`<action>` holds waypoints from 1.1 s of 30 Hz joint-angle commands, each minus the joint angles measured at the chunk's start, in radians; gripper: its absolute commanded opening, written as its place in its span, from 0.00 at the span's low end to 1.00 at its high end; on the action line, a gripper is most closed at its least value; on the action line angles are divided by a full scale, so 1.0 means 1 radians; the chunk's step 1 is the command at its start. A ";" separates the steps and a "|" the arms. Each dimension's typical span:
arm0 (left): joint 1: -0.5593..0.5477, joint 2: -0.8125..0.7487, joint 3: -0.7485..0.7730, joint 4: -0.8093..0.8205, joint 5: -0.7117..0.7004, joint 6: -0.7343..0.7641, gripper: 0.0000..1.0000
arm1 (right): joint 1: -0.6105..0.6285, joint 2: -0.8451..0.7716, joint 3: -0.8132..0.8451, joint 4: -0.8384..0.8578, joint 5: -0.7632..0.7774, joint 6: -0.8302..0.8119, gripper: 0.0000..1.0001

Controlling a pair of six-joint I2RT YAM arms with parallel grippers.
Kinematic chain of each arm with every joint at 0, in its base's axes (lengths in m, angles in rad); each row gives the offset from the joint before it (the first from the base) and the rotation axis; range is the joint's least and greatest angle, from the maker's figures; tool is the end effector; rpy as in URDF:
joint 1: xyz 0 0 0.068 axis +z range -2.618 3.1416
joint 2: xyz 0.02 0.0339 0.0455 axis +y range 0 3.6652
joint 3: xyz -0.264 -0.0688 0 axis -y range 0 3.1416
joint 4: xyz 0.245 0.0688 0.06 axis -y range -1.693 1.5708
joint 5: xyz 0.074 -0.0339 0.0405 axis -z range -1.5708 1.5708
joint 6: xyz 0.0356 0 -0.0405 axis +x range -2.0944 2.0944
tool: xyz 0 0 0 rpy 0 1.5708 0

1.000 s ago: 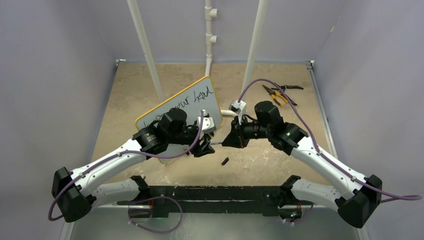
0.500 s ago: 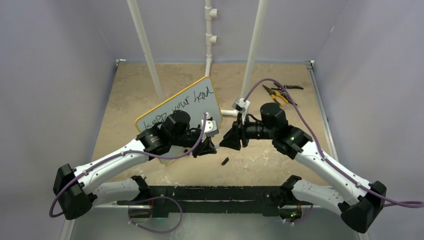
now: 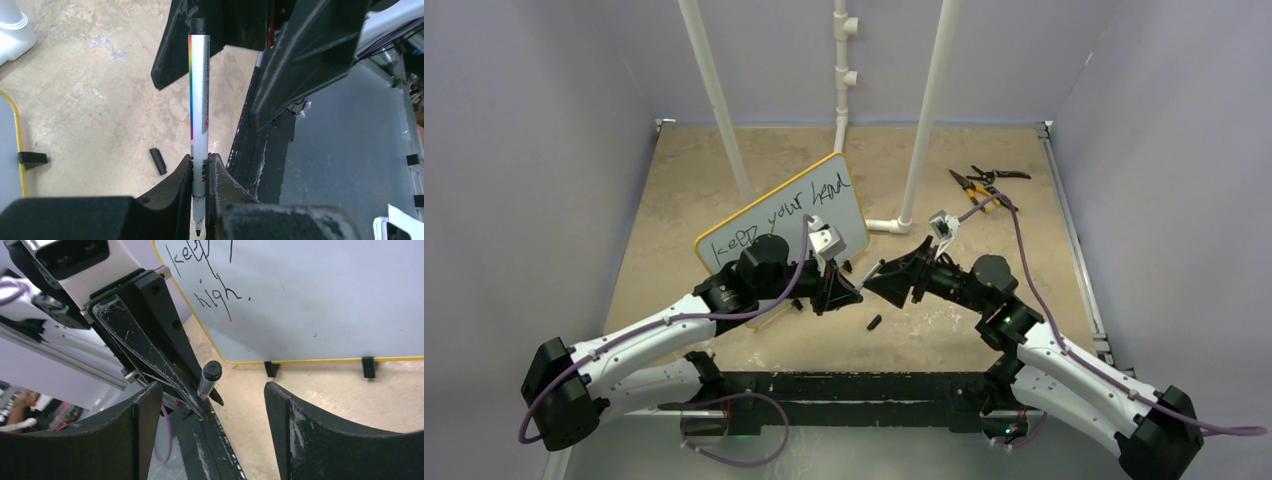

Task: Write a sentence on the whiteboard
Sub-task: Pick up the pen cap.

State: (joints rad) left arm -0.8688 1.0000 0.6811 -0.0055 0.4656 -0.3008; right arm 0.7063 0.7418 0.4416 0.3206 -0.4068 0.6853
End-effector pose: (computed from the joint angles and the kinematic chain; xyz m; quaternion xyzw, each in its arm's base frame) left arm 0.1357 -0.1853 0.2821 0.3506 0.7207 -0.4697 0.3701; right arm 0.1307 0.1300 0.2789 -0.1515 0.6839 0.5569 0.4463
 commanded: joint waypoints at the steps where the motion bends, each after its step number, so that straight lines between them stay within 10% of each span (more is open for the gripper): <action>1: 0.002 0.001 -0.040 0.186 0.019 -0.126 0.00 | 0.000 0.037 -0.053 0.277 0.009 0.142 0.69; 9: 0.002 0.032 -0.051 0.238 0.036 -0.155 0.00 | 0.002 0.113 -0.085 0.383 -0.030 0.165 0.47; 14: 0.002 0.049 -0.061 0.247 0.021 -0.165 0.00 | 0.002 0.103 -0.089 0.371 -0.007 0.157 0.00; 16: 0.002 0.053 -0.075 0.262 0.005 -0.168 0.00 | 0.002 0.085 -0.088 0.345 0.023 0.146 0.00; 22: 0.001 0.075 -0.136 0.294 -0.111 -0.218 0.48 | 0.001 -0.014 0.002 0.070 0.289 0.027 0.00; 33: -0.031 0.222 -0.167 0.316 -0.241 -0.233 0.49 | 0.001 -0.032 0.189 -0.331 0.854 -0.116 0.00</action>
State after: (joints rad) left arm -0.8738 1.1618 0.5190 0.2489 0.2565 -0.5148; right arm 0.7082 0.7238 0.5816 0.1463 0.1883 0.6201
